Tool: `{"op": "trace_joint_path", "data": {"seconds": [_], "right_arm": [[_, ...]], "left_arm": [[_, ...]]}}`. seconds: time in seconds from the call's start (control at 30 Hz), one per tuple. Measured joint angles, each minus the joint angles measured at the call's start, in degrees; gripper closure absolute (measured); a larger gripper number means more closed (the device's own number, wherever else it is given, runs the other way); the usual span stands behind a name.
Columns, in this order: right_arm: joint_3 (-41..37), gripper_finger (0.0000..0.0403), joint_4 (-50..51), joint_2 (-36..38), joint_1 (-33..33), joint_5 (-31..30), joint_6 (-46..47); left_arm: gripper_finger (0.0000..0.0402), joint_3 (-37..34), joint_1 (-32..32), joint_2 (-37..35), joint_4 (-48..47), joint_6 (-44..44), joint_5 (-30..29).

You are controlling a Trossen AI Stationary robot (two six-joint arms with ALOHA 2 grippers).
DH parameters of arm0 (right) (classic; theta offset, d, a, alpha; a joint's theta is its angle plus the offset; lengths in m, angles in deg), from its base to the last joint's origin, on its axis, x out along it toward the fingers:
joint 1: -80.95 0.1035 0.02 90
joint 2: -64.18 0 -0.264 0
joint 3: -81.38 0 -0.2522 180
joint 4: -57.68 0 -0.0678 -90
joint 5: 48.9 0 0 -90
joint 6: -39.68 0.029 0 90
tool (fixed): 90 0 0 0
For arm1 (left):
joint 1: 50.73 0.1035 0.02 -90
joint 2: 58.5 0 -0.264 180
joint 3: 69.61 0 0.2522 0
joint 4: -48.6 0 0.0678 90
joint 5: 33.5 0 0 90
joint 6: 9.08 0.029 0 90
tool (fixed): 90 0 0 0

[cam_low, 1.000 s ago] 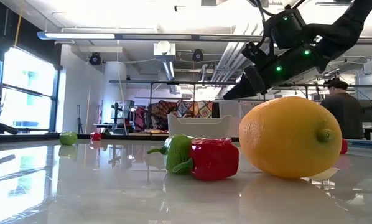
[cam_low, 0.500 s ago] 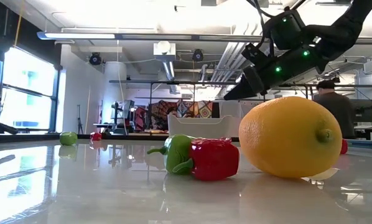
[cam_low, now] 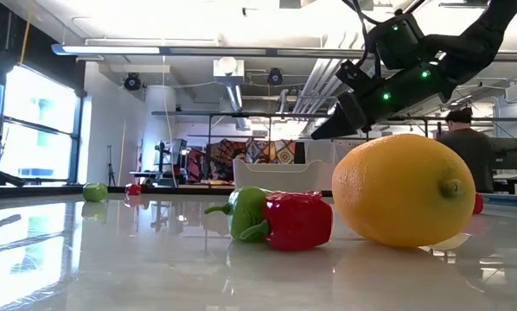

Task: Sort produce into baskets
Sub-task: Put the lemon into the black bin

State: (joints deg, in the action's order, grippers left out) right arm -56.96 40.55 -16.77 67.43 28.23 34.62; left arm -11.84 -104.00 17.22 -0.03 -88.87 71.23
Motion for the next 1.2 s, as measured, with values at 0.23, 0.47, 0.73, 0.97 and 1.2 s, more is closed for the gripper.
{"op": "trace_joint_path", "data": {"seconds": [0.23, 0.47, 0.73, 0.97, 1.2], "right_arm": [[0.0, 0.0403, 0.6, 0.0, 0.0, 0.0, -0.3], [0.0, 0.0403, 1.1, 0.0, 0.0, 0.0, -0.3], [0.0, 0.0403, 1.1, 0.0, 0.0, 0.0, -0.3], [0.0, 0.0403, 1.1, 0.0, 0.0, 0.0, -0.4], [0.0, 0.0403, 1.1, 0.0, 0.0, 0.0, -0.5]], "left_arm": [[0.0195, -1.2, 0.1, 0.0, -2.1, -1.6, 1.7], [0.0195, -1.1, -0.5, 0.0, -2.3, -2.3, 1.7], [0.0195, -1.1, -1.2, 0.0, -2.4, -2.1, 1.8], [0.018, -1.1, -1.1, 0.0, -3.3, -7.7, 2.2], [0.0143, -1.1, -1.1, 0.0, -3.5, -10.0, 2.2]]}}
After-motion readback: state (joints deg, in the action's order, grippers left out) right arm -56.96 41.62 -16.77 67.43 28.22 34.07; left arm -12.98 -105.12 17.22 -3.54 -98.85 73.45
